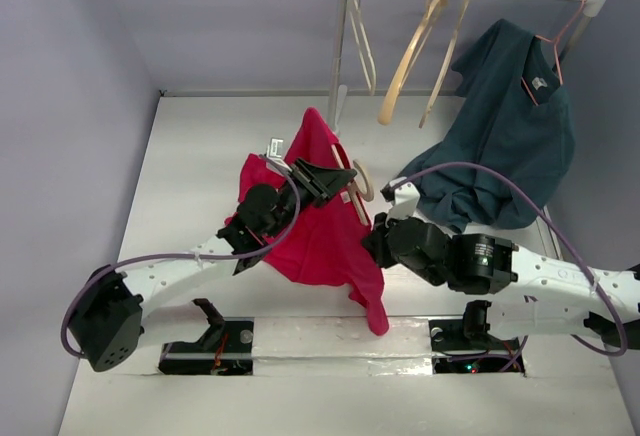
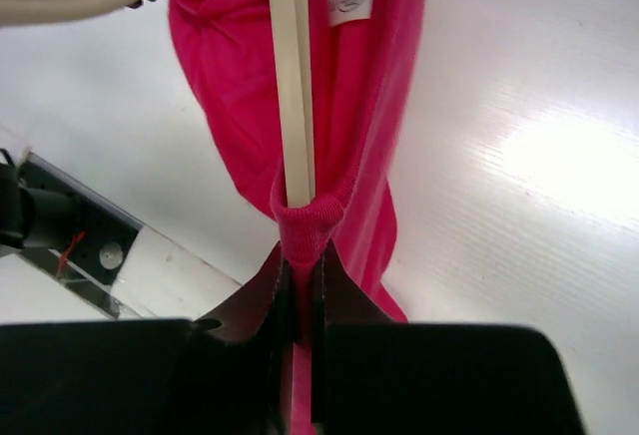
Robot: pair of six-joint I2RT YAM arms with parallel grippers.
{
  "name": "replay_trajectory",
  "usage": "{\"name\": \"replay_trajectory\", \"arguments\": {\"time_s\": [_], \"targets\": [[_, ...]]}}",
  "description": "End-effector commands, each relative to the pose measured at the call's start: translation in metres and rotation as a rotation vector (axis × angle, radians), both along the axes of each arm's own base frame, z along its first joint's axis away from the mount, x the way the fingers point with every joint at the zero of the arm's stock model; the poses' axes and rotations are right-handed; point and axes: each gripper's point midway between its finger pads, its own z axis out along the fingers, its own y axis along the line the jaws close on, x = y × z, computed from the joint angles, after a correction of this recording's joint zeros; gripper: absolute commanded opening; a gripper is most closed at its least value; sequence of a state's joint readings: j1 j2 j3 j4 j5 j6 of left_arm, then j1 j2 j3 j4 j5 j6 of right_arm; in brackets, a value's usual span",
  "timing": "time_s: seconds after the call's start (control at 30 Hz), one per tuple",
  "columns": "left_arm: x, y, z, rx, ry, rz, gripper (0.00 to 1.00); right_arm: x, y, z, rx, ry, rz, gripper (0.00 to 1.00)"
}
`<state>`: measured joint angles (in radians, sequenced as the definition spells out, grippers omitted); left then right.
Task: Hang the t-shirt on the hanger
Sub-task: Place the hanger at the clothesline.
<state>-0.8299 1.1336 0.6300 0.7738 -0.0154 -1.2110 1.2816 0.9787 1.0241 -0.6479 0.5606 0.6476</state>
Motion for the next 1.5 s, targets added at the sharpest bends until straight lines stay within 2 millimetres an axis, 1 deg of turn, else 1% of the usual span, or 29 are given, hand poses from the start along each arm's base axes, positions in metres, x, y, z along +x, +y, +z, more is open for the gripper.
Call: {"name": "replay_trajectory", "arguments": {"time_s": [0.0,0.03,0.07,0.1,0.17,0.2,0.27,0.3,0.33,0.4,0.47,0.5,0.53,0.57,0.6,0.63,0.67,0.7,0.73,0.77,0.8,0.83,0.87,0.9,1.0,1.03,1.13,1.3,1.47], "targets": [[-0.009,0.004,0.061,-0.135,-0.127,-0.015,0.06,0.01,-0.034,-0.007,-0.07,0.004,-0.17,0.0],[-0.008,0.003,0.059,-0.127,-0.128,-0.014,0.13,0.009,-0.038,-0.009,-0.079,0.011,-0.181,0.0],[-0.007,0.003,0.056,-0.111,-0.129,-0.011,0.28,0.008,-0.041,-0.011,-0.075,0.023,-0.198,0.0],[-0.008,0.004,0.059,-0.089,-0.155,-0.003,0.36,0.006,-0.047,-0.015,-0.094,0.035,-0.206,0.0],[-0.007,0.004,0.052,-0.029,-0.158,0.005,0.52,0.003,-0.054,-0.02,-0.088,0.062,-0.234,0.0],[-0.01,0.008,0.058,-0.017,-0.181,0.011,0.55,0.0,-0.061,-0.025,-0.105,0.079,-0.241,0.0],[-0.011,0.011,0.052,0.073,-0.207,0.024,0.65,-0.004,-0.066,-0.03,-0.103,0.114,-0.266,0.0],[-0.016,0.018,0.063,0.077,-0.237,0.036,0.67,-0.007,-0.075,-0.038,-0.148,0.133,-0.282,0.0],[-0.016,0.022,0.056,0.141,-0.248,0.048,0.69,-0.009,-0.079,-0.039,-0.164,0.146,-0.297,0.0],[-0.022,0.037,0.068,0.166,-0.286,0.085,0.75,-0.012,-0.09,-0.047,-0.204,0.172,-0.344,0.0],[-0.026,0.047,0.065,0.242,-0.316,0.101,0.81,-0.011,-0.092,-0.051,-0.233,0.187,-0.365,0.0],[-0.034,0.056,0.077,0.237,-0.351,0.11,0.84,-0.01,-0.098,-0.052,-0.256,0.19,-0.383,0.0],[-0.036,0.06,0.072,0.278,-0.348,0.109,0.9,-0.001,-0.105,-0.053,-0.268,0.195,-0.435,0.0],[-0.039,0.065,0.073,0.313,-0.375,0.117,0.93,0.004,-0.111,-0.054,-0.297,0.196,-0.443,0.0],[-0.046,0.074,0.083,0.311,-0.406,0.126,0.94,0.012,-0.109,-0.053,-0.285,0.198,-0.449,0.0],[-0.048,0.077,0.077,0.352,-0.402,0.122,0.99,0.02,-0.111,-0.053,-0.281,0.197,-0.458,0.0],[-0.051,0.082,0.079,0.367,-0.416,0.127,0.99,0.032,-0.123,-0.053,-0.296,0.196,-0.488,0.0],[-0.057,0.092,0.088,0.379,-0.452,0.145,0.99,0.04,-0.126,-0.047,-0.278,0.182,-0.506,0.0],[-0.059,0.097,0.079,0.424,-0.441,0.141,0.99,0.045,-0.132,-0.04,-0.27,0.168,-0.528,0.0],[-0.062,0.102,0.08,0.44,-0.448,0.149,0.99,0.05,-0.138,-0.031,-0.26,0.143,-0.552,0.0],[-0.067,0.111,0.087,0.437,-0.466,0.168,0.99,0.058,-0.147,-0.014,-0.235,0.114,-0.578,0.0],[-0.069,0.116,0.082,0.478,-0.47,0.169,0.99,0.063,-0.153,-0.006,-0.229,0.099,-0.596,0.0],[-0.072,0.121,0.084,0.482,-0.482,0.178,0.99,0.067,-0.16,0.001,-0.228,0.089,-0.615,0.0],[-0.075,0.129,0.084,0.489,-0.486,0.192,0.99,0.075,-0.175,0.014,-0.234,0.07,-0.656,0.0],[-0.077,0.141,0.075,0.534,-0.487,0.22,0.99,0.086,-0.194,0.03,-0.273,0.03,-0.666,0.0],[-0.08,0.146,0.073,0.537,-0.49,0.229,0.99,0.097,-0.206,0.044,-0.249,0.001,-0.715,0.0],[-0.084,0.151,0.064,0.55,-0.505,0.232,0.99,0.117,-0.227,0.064,-0.267,-0.045,-0.742,0.0],[-0.088,0.153,0.049,0.588,-0.512,0.212,0.99,0.151,-0.237,0.119,-0.264,-0.182,-0.736,0.0],[-0.092,0.167,0.036,0.643,-0.517,0.234,0.99,0.177,-0.253,0.158,-0.251,-0.263,-0.756,0.0]]}}
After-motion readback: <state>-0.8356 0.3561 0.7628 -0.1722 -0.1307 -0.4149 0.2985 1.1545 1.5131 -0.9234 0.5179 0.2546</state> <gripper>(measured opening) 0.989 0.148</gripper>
